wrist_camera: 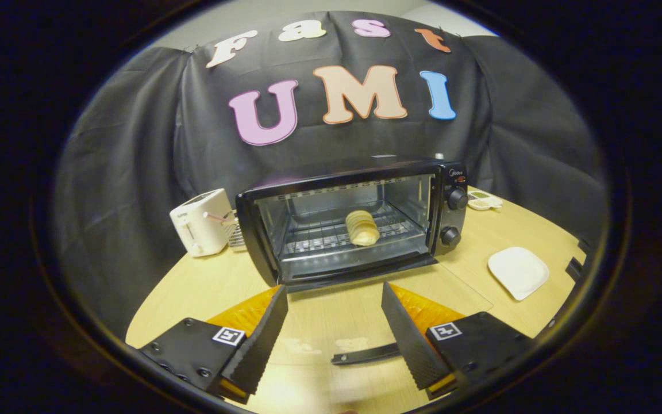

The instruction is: Open the toaster oven, put the food inside, and close the toaster oven door.

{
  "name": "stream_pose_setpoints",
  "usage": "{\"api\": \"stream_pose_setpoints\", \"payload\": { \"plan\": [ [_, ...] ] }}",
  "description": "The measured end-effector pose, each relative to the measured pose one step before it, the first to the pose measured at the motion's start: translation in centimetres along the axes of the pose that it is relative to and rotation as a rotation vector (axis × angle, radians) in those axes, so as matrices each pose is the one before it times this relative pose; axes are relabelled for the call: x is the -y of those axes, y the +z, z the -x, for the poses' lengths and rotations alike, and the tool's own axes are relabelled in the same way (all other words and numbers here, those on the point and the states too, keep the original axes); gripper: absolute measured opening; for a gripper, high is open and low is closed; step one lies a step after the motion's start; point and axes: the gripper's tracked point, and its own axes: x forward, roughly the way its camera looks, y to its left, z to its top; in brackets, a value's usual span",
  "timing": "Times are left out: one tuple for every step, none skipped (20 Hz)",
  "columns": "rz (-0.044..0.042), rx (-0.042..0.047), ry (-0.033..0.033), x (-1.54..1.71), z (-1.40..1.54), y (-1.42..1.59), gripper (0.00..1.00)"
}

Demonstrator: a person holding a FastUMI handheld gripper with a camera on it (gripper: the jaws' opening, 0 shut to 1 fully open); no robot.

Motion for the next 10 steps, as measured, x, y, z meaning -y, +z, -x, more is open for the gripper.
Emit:
{"api": "stream_pose_setpoints", "payload": {
  "plan": [
    [0.01604,-0.00526,0.00193,0.257,0.581,-0.623,1.0],
    [0.01283,-0.00672,-0.00307,0.383,0.439,-0.562,1.0],
    [0.01028,-0.00377,-0.00342,0.433,0.484,-0.647,1.0],
    [0.01144,-0.00503,0.00013,0.337,0.365,-0.579,1.0],
    [0.01021,-0.00152,0.00881,0.129,0.368,-0.551,1.0],
    [0.00179,-0.00051,0.00058,0.398,0.393,-0.465,1.0],
    [-0.00183,0.0007,0.00589,0.374,0.277,-0.534,1.0],
    [-0.0046,-0.00335,0.00723,0.263,0.266,-0.516,1.0],
    [-0.00191,-0.00353,0.00583,0.266,0.234,-0.659,1.0],
    [0.00133,-0.00711,-0.00006,0.367,0.119,-0.581,1.0]
  ]
}}
